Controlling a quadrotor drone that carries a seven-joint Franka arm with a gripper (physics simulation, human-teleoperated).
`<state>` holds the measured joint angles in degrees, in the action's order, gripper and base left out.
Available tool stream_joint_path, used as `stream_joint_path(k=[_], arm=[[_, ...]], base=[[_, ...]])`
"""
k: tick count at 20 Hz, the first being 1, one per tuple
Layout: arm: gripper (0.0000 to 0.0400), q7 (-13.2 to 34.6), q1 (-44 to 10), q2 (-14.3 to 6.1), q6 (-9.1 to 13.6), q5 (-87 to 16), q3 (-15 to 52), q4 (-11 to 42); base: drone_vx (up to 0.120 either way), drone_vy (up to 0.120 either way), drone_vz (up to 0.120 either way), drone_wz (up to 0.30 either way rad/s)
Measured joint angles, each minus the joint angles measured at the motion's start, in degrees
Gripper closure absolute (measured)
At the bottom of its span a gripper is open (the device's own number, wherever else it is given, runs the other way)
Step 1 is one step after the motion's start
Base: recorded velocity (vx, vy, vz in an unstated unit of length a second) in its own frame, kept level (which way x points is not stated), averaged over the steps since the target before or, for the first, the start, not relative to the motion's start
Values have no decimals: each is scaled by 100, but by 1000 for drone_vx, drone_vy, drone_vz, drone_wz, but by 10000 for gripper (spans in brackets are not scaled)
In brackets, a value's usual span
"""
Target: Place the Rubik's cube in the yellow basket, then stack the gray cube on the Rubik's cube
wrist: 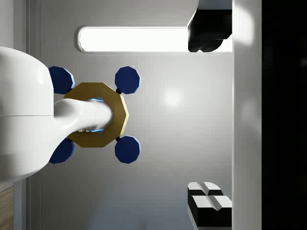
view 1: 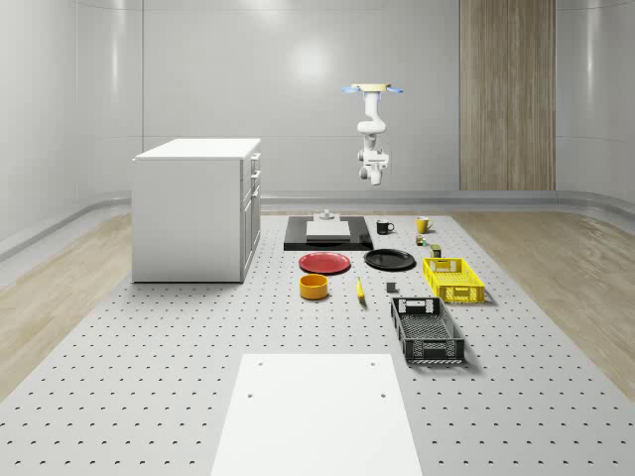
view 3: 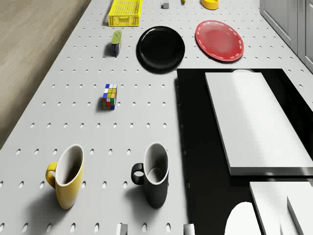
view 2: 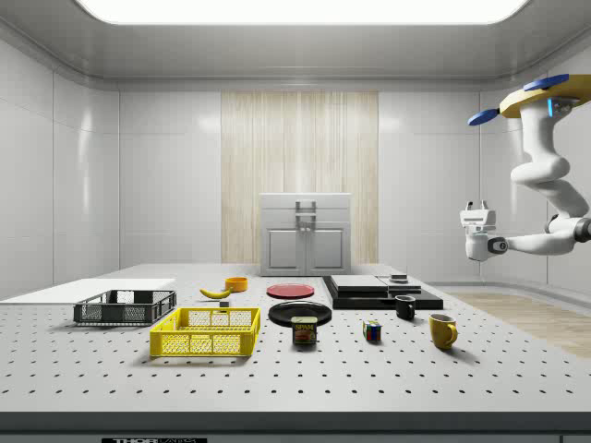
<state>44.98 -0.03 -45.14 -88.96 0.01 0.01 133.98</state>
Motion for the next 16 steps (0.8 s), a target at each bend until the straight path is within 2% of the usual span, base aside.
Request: stream_joint_path(k=[4, 9, 11, 16], arm=[[0, -7, -11, 72, 395, 4, 6, -485], [0, -11, -21, 269, 773, 8, 12, -1083], [0, -12, -24, 340, 883, 9, 14, -1273], [0, -15, -30, 450, 1041, 11, 17, -1563]], base=[[0, 0, 0, 0], [0, 0, 0, 0], [20, 100, 0, 0], [120, 120, 0, 0]])
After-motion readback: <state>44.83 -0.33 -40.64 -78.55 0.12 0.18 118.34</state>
